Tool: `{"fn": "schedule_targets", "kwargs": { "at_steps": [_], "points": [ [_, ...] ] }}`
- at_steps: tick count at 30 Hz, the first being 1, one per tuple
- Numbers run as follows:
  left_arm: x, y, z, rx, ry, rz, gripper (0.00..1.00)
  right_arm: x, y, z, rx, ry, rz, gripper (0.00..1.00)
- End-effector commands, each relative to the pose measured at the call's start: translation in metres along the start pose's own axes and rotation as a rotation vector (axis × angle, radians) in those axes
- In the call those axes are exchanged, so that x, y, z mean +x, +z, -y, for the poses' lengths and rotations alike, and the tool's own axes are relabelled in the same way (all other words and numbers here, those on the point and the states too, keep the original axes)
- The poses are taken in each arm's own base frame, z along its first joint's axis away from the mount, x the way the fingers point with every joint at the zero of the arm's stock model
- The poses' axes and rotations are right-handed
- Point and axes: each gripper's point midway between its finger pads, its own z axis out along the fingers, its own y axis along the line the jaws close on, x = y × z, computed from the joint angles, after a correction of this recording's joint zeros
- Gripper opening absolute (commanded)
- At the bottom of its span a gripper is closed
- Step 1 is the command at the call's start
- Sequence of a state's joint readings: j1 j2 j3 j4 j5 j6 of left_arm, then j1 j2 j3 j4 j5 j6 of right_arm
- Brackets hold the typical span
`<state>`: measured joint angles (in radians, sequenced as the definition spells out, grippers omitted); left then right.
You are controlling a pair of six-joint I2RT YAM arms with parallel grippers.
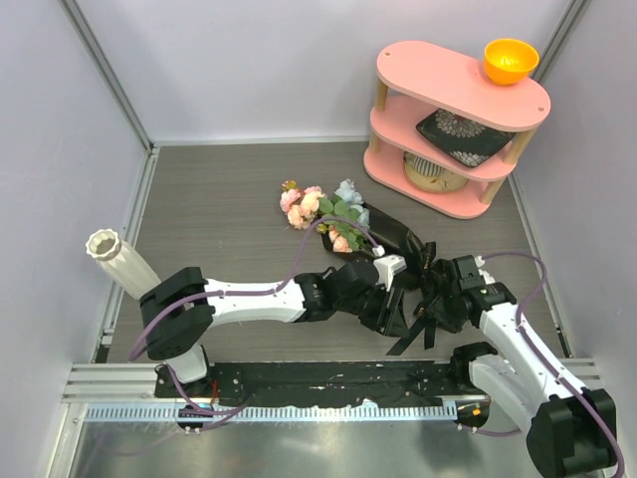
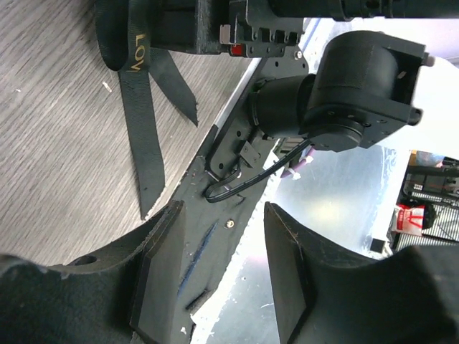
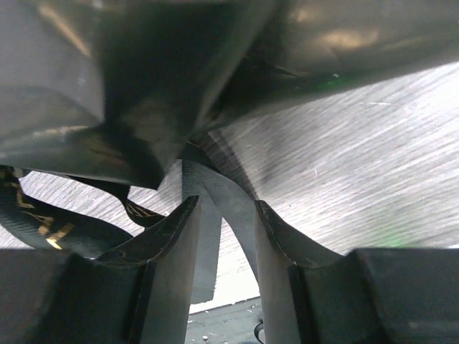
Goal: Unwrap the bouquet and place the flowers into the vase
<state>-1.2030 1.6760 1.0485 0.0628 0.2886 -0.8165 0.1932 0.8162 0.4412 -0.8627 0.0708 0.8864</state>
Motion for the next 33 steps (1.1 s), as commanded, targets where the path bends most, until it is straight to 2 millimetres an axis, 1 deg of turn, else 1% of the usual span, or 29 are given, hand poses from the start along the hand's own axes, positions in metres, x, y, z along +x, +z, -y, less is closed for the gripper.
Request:
{"fn": "schedule_targets", "kwargs": {
  "at_steps": [1,3,5,8,9,10,11,14,15,16,17,18,20,21,22,23,24,25,26,27,28,30,31,32,33],
  "points": [
    [0.002,0.014,-0.003,-0.015,0.051,0.012,0.49,-0.012,0.009,-0.012,-0.034,-0.043,0.052,0.43],
    [0.008,0.018,-0.003,-0.026,0.060,-0.017,0.46,-0.011,0.014,-0.009,-0.014,-0.056,0.048,0.46],
    [0.014,0.021,-0.003,-0.054,0.085,-0.031,0.46,-0.008,0.019,-0.009,-0.005,-0.061,0.033,0.46],
    [0.017,0.024,-0.002,-0.077,0.110,-0.030,0.46,-0.009,0.021,-0.009,0.006,-0.072,0.045,0.46],
    [0.015,0.025,-0.003,-0.087,0.112,-0.019,0.47,-0.009,0.021,-0.009,0.011,-0.069,0.047,0.47],
    [0.020,0.024,-0.008,-0.105,0.108,-0.036,0.47,-0.011,0.022,-0.010,0.015,-0.072,0.062,0.47],
    [0.020,0.024,-0.008,-0.106,0.109,-0.033,0.48,-0.011,0.023,-0.011,0.012,-0.077,0.063,0.46],
    [0.021,0.025,-0.015,-0.136,0.117,-0.034,0.52,-0.008,0.026,-0.011,0.022,-0.069,0.047,0.33],
    [0.021,0.026,-0.018,-0.150,0.125,-0.043,0.53,-0.009,0.023,-0.014,0.014,-0.070,0.051,0.24],
    [0.021,0.025,-0.018,-0.163,0.127,-0.054,0.54,-0.009,0.019,-0.015,0.010,-0.071,0.056,0.23],
    [0.021,0.025,-0.019,-0.172,0.128,-0.054,0.54,-0.013,0.016,-0.014,0.017,-0.069,0.078,0.20],
    [0.021,0.026,-0.022,-0.181,0.132,-0.056,0.55,-0.017,0.010,-0.018,0.003,-0.070,0.097,0.17],
    [0.019,0.027,-0.025,-0.199,0.141,-0.050,0.57,-0.022,-0.002,-0.017,-0.010,-0.068,0.132,0.12],
    [0.020,0.030,-0.030,-0.212,0.160,-0.060,0.59,-0.024,-0.007,-0.020,-0.029,-0.063,0.143,0.04],
    [0.018,0.031,-0.030,-0.230,0.168,-0.071,0.60,-0.024,-0.010,-0.019,-0.038,-0.063,0.146,0.01],
    [0.016,0.033,-0.032,-0.245,0.183,-0.077,0.60,-0.026,-0.016,-0.023,-0.072,-0.052,0.164,0.01],
    [0.021,0.040,-0.041,-0.270,0.191,-0.102,0.60,-0.025,-0.018,-0.026,-0.094,-0.046,0.163,0.01],
    [0.018,0.042,-0.041,-0.282,0.211,-0.114,0.60,-0.027,-0.022,-0.030,-0.113,-0.044,0.167,0.01],
    [0.016,0.044,-0.045,-0.305,0.220,-0.117,0.58,-0.028,-0.027,-0.033,-0.136,-0.037,0.176,0.01],
    [0.016,0.047,-0.048,-0.317,0.225,-0.122,0.52,-0.032,-0.034,-0.038,-0.156,-0.033,0.191,0.01],
    [0.016,0.049,-0.051,-0.330,0.233,-0.130,0.51,-0.033,-0.038,-0.036,-0.147,-0.031,0.193,0.01],
    [0.015,0.050,-0.051,-0.330,0.232,-0.122,0.50,-0.040,-0.046,-0.036,-0.147,-0.031,0.227,0.01],
    [0.012,0.048,-0.047,-0.312,0.231,-0.101,0.50,-0.042,-0.045,-0.035,-0.142,-0.035,0.239,0.01],
    [0.011,0.047,-0.044,-0.297,0.215,-0.083,0.50,-0.043,-0.043,-0.034,-0.131,-0.036,0.241,0.05],
    [0.019,0.045,-0.047,-0.288,0.206,-0.092,0.52,-0.040,-0.036,-0.030,-0.098,-0.046,0.223,0.11]
  ]
}}
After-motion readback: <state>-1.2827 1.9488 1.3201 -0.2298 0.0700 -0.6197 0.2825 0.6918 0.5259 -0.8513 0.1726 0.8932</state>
